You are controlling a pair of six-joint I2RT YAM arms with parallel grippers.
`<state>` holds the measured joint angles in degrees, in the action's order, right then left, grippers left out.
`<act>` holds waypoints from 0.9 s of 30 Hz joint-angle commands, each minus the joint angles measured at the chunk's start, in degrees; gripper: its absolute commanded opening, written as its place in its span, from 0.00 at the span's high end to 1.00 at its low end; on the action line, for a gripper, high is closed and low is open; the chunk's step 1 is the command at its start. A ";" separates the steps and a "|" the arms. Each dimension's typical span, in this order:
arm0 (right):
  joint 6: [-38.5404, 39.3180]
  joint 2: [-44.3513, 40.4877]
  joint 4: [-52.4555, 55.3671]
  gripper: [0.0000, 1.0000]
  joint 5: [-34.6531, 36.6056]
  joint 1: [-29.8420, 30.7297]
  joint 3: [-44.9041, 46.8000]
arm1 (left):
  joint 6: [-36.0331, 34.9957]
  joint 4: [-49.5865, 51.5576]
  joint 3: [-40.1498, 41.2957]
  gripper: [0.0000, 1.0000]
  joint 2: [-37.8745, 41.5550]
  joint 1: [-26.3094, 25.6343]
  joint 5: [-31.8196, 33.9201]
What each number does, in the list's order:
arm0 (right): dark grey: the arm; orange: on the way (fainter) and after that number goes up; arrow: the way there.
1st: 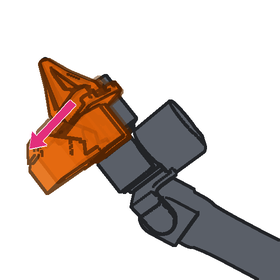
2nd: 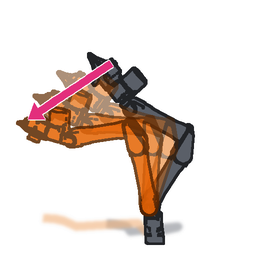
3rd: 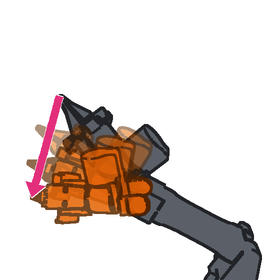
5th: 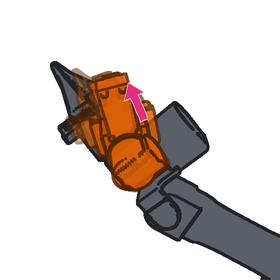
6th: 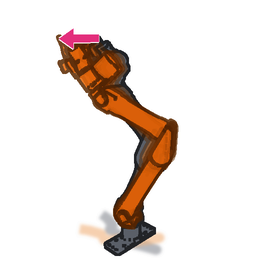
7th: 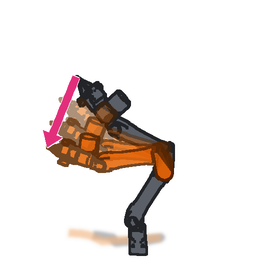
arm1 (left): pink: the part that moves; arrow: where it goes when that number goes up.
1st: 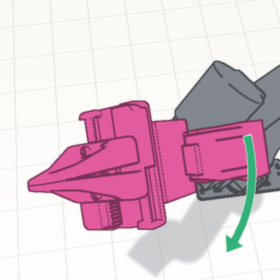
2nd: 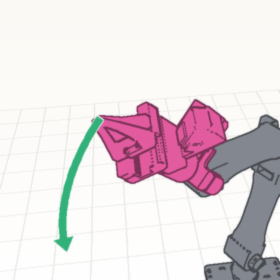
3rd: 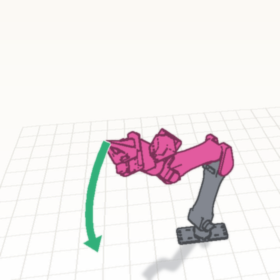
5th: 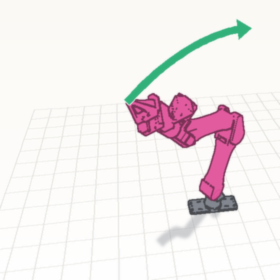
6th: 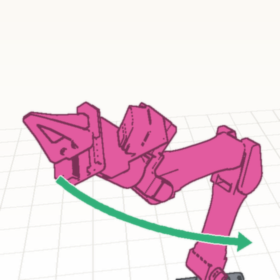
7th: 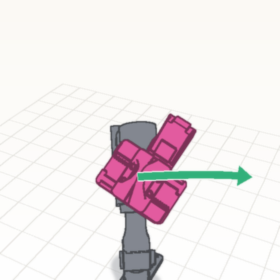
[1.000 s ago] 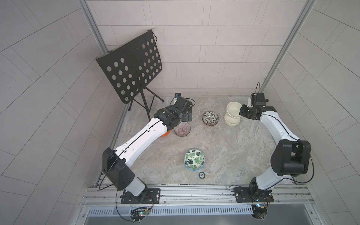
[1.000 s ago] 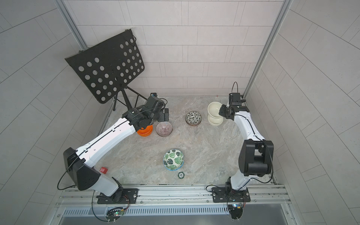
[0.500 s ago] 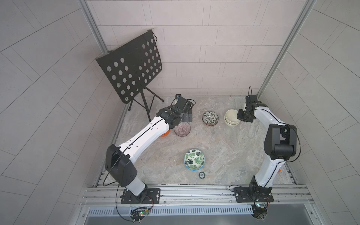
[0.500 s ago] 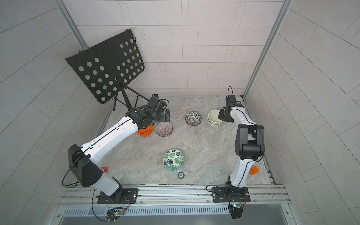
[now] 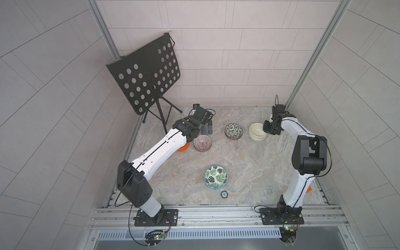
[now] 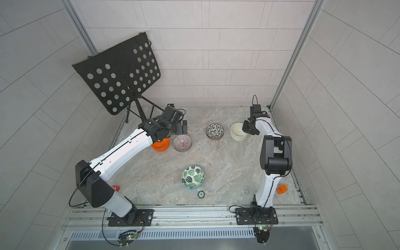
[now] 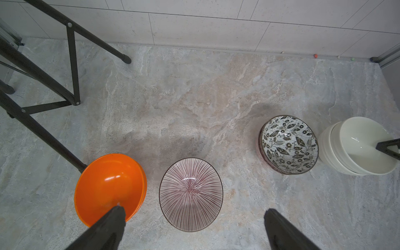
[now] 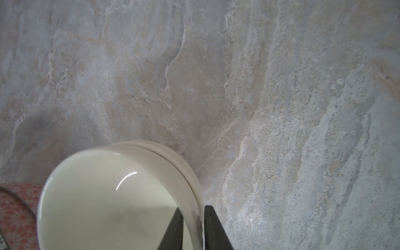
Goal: Stack the bowls
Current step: Place the bowl on the bowl.
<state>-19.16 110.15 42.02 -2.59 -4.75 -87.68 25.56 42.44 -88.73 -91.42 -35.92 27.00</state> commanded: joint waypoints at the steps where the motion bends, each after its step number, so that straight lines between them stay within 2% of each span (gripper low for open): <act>1: 0.52 -1.07 0.77 0.70 0.63 0.05 -0.53 | 0.50 -0.18 0.09 0.00 0.03 0.50 -0.55; 4: 0.37 -2.83 0.04 0.69 0.90 -0.17 0.34 | 0.54 0.03 -0.33 0.00 -0.16 0.72 -0.68; 8: 0.26 -3.17 -0.29 0.75 0.09 -0.64 0.69 | 0.62 0.28 -0.78 0.00 -0.24 0.71 -0.81; 11: 0.25 -3.37 -0.62 0.75 -0.57 -0.81 1.05 | 0.54 0.28 -1.12 0.00 -0.31 0.72 -0.98; 13: 0.38 -4.71 -1.29 0.72 -0.85 -0.83 1.80 | 0.54 0.83 -1.54 0.00 -0.55 0.83 -0.81; 17: 1.17 -10.31 -2.16 0.59 -1.41 -0.16 3.29 | 0.50 2.14 -1.82 0.00 -0.30 0.79 -0.50; 21: 2.55 -18.01 -2.51 0.52 -0.43 4.20 5.86 | 0.36 4.66 -1.55 0.00 1.01 1.23 1.41; 23: 3.82 -21.29 -2.49 0.51 0.62 8.12 7.14 | 1.36 6.99 -0.93 0.00 1.75 3.08 0.85; 27: 5.09 -27.27 -3.56 0.50 2.40 17.73 9.99 | 5.38 9.01 5.29 0.00 4.70 13.91 -9.03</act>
<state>-15.79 85.38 38.92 -1.37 9.28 -79.68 27.70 47.05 -86.89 -89.84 -28.10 23.40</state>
